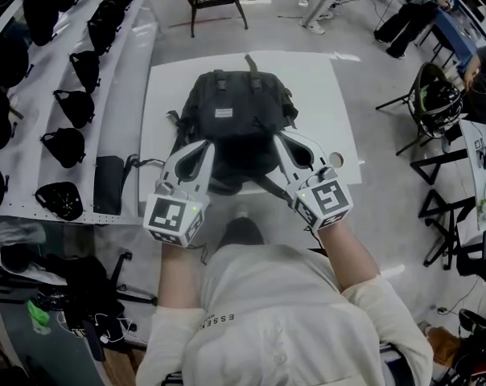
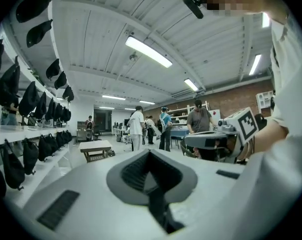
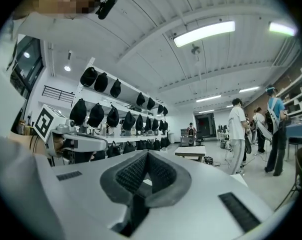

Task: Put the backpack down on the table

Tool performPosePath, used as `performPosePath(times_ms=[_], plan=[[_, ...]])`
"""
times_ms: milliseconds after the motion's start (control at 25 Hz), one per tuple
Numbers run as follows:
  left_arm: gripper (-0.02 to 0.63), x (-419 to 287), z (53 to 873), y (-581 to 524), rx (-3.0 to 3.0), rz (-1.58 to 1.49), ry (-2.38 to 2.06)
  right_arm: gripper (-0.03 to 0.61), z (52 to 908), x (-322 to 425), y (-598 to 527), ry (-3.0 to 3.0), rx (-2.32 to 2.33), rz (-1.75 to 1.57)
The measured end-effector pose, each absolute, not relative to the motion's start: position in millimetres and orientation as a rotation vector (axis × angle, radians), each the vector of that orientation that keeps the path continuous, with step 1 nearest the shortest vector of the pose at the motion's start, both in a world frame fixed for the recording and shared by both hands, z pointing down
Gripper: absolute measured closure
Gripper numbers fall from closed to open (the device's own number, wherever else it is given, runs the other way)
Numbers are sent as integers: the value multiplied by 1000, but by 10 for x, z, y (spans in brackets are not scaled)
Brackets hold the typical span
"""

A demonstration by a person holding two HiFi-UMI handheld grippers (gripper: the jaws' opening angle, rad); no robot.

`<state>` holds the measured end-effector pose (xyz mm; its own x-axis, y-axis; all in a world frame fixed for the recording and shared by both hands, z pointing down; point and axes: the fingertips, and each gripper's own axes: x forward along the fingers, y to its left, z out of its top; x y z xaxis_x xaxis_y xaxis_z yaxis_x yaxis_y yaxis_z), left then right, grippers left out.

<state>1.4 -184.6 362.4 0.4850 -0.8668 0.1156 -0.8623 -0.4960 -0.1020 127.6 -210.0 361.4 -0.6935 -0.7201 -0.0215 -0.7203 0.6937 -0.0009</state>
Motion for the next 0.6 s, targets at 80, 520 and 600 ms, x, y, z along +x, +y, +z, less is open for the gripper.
performPosePath(times_ms=[80, 520, 600], plan=[[611, 23, 3620, -1847, -2685, -226, 1558, 565, 3591, 1286, -2085, 2871, -1219, 33], [611, 52, 3558, -1801, -2724, -141, 1560, 565, 3586, 1316, -2049, 2867, -1222, 12], [611, 40, 3530, -1794, -2723, -124, 1562, 565, 3568, 1320, -2055, 2856, -1225, 2]])
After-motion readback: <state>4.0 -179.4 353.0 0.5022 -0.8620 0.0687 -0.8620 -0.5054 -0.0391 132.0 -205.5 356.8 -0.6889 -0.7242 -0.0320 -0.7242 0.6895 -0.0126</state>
